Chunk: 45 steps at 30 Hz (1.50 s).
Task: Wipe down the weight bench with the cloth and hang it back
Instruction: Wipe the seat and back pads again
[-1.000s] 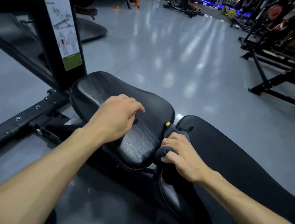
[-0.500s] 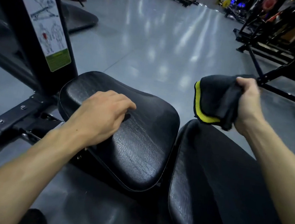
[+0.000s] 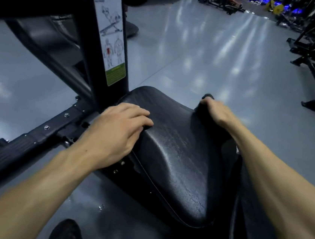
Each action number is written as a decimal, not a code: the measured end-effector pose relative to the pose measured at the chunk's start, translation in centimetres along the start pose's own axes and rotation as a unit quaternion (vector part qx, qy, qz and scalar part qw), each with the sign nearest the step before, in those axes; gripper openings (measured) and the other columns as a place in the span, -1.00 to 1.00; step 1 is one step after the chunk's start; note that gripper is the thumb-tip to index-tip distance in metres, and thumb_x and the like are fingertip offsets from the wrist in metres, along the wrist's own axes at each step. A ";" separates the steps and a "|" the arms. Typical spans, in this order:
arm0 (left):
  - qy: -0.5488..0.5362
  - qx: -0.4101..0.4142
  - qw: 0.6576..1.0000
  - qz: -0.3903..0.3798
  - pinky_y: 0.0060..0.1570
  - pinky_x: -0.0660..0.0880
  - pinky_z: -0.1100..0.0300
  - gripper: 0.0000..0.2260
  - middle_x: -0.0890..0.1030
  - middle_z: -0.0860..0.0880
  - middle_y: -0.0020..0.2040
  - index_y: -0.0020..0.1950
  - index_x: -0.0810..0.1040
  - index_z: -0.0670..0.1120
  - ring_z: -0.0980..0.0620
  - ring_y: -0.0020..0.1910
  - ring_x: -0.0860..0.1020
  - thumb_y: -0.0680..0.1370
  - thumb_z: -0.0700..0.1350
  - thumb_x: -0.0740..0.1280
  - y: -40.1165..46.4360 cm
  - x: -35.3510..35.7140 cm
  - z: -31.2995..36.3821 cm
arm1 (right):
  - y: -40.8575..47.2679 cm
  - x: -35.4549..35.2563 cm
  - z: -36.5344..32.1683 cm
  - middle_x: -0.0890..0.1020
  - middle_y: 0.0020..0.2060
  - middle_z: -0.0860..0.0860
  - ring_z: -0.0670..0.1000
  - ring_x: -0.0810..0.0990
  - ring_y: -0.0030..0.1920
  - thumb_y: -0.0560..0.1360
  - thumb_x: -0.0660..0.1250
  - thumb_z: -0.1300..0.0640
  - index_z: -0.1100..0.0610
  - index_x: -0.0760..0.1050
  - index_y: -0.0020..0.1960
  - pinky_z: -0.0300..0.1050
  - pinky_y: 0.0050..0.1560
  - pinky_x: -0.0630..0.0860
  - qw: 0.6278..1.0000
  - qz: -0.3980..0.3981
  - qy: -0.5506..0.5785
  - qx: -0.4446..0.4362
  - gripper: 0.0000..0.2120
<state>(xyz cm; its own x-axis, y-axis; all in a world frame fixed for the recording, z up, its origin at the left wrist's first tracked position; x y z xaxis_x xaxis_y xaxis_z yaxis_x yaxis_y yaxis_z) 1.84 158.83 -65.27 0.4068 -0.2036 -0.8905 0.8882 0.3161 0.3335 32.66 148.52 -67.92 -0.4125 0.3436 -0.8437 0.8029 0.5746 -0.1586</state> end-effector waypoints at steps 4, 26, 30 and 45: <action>0.007 -0.035 0.999 0.014 0.35 0.42 -0.13 -0.72 0.57 0.02 0.38 0.31 0.64 -0.01 -0.08 0.41 0.46 0.62 -0.18 0.31 -0.8 -0.9 -1.4 | -1.2 5.5 -13.2 0.62 -0.03 0.16 0.23 0.57 0.00 0.49 0.02 -0.27 -0.15 0.50 -0.14 0.03 -0.07 0.35 0.981 -0.004 -0.048 -0.188 -0.66; 0.009 -0.177 0.983 0.039 0.20 0.51 -0.07 -0.68 0.59 0.15 0.33 0.39 0.51 0.13 -0.01 0.29 0.55 0.69 -0.08 0.13 -6.0 -6.2 -6.7 | -2.9 8.4 -21.0 0.37 -0.40 0.10 0.20 0.42 -0.25 0.47 0.05 -0.25 0.13 0.38 -0.31 -0.01 -0.26 0.22 0.907 0.058 -0.236 -0.344 -0.53; 0.009 -0.205 0.977 0.064 0.20 0.51 -0.07 -0.69 0.62 0.14 0.31 0.37 0.53 0.13 -0.04 0.29 0.56 0.69 -0.08 0.14 -7.0 -7.0 -6.3 | -5.4 8.7 -20.8 0.43 -0.40 0.11 0.21 0.47 -0.26 0.46 0.06 -0.22 0.16 0.42 -0.32 -0.01 -0.22 0.28 0.888 0.092 -0.232 -0.386 -0.52; -0.053 -0.286 0.948 0.130 0.20 0.51 -0.07 -0.71 0.69 0.11 0.16 0.29 0.56 0.10 -0.07 0.18 0.61 0.69 -0.12 0.14 -10.7 -7.9 -4.4 | -20.5 14.1 -17.9 0.59 -0.35 0.25 0.25 0.54 -0.19 0.48 0.03 -0.16 0.21 0.56 -0.31 0.07 0.06 0.48 0.769 -0.005 -0.327 -0.549 -0.47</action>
<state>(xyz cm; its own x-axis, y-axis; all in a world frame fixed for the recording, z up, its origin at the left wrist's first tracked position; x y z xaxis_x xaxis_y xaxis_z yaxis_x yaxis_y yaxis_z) -11.87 161.11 -63.17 0.6419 -0.1329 -0.7552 0.5063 0.8131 0.2873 2.69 154.93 -67.43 0.1764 0.0934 -0.9799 -0.1944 0.9792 0.0583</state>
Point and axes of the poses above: each hand's wrist, its own y-axis towards the middle knuckle, its own x-axis out of the palm, z = x × y, the point moved 4 cm from there along y, towards the middle knuckle
